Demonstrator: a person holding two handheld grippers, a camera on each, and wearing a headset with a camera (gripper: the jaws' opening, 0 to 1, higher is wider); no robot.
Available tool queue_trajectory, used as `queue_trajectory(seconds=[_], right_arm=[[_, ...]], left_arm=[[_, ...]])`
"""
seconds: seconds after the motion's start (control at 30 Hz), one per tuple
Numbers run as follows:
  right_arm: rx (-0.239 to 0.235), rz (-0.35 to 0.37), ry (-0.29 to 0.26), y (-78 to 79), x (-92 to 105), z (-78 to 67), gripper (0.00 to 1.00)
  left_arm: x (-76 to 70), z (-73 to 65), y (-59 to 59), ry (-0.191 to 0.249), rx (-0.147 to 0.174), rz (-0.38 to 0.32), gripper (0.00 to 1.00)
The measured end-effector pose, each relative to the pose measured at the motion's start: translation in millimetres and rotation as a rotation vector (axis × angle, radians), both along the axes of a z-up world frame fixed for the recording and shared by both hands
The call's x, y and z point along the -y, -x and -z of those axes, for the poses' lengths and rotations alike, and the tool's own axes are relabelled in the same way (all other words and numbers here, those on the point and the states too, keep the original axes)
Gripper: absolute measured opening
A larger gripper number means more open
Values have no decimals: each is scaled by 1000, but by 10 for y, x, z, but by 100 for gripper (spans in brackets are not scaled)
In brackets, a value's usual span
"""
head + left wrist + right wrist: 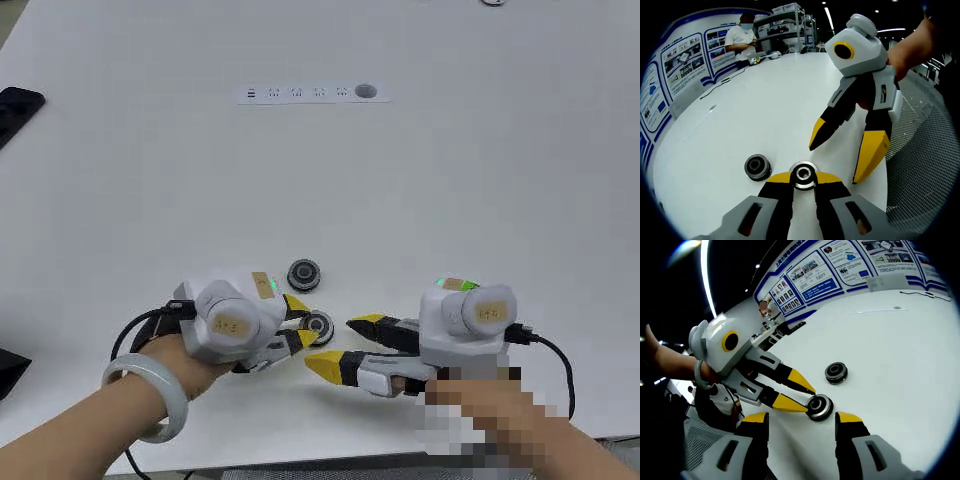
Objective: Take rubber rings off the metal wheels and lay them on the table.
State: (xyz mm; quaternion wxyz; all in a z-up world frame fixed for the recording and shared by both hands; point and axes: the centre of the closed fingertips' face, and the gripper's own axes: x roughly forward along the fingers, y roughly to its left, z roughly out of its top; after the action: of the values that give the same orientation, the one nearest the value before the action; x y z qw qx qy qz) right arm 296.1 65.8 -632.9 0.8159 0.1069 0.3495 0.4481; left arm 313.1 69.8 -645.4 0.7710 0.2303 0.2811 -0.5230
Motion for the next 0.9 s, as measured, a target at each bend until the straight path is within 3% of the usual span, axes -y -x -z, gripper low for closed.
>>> queue_trajectory(seconds=[0.3, 0.53, 0.9], right_arm=[[-8, 9, -11, -13, 5, 18, 54], [-17, 10, -24, -11, -16, 23, 54], [-56, 36, -90, -81, -64, 20, 54]], left_arm=[[3, 59, -2, -25, -11, 11, 16], [19, 68, -22, -20, -17, 14, 14], [2, 79, -25, -4, -33, 4, 13]])
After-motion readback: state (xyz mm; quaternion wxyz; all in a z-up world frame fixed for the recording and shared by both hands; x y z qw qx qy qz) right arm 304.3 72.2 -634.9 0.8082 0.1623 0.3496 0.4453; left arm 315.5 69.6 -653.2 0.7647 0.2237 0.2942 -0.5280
